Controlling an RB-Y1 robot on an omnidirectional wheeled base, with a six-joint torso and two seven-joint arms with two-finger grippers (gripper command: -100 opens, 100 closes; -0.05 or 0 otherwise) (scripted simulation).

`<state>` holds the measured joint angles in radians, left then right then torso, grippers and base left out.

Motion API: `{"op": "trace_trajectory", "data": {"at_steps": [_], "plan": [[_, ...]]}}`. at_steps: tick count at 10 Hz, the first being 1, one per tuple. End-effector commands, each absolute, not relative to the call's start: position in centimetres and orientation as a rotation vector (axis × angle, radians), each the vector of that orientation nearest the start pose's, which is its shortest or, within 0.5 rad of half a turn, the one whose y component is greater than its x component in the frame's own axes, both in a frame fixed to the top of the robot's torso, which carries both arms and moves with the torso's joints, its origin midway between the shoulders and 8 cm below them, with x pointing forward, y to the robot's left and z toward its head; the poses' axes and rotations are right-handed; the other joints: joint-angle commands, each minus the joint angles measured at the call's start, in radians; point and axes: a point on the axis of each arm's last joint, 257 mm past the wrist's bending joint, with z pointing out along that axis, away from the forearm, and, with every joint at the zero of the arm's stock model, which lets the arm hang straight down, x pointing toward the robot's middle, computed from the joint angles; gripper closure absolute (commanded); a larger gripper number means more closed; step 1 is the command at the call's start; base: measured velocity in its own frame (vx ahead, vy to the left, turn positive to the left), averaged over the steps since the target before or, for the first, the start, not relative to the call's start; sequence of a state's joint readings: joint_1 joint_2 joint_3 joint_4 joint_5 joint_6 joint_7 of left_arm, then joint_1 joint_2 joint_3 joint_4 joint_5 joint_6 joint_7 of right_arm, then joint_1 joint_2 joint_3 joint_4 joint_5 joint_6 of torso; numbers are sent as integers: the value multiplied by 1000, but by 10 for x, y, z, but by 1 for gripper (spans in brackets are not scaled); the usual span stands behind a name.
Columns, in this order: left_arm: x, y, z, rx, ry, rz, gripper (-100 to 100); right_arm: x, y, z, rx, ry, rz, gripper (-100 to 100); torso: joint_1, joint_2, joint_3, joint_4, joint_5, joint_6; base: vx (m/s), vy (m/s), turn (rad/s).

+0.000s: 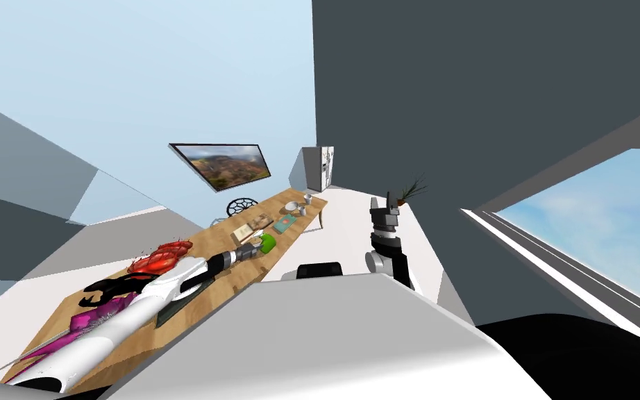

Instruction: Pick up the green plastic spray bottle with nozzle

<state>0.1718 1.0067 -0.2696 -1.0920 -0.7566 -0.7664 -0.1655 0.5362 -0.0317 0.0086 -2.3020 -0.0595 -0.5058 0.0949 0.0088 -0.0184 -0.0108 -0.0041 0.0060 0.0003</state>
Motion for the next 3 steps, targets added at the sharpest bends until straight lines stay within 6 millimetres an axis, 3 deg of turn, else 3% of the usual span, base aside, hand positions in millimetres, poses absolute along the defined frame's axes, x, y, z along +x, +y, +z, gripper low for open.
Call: {"op": "trace_trajectory", "data": {"at_steps": [1,2,3], "plan": [[337,430,-392,650,2183,-348,100,336,-283,24,642,629,1248,0,0,0,0,0,0,0,114,-16,205],[336,436,-394,622,2193,-345,100,336,-283,24,642,629,1248,0,0,0,0,0,1,3,43,-11,14],[337,434,-394,626,2192,-346,0,336,-283,24,642,629,1248,0,0,3,2,1,1,3,9,-3,-5]]}}
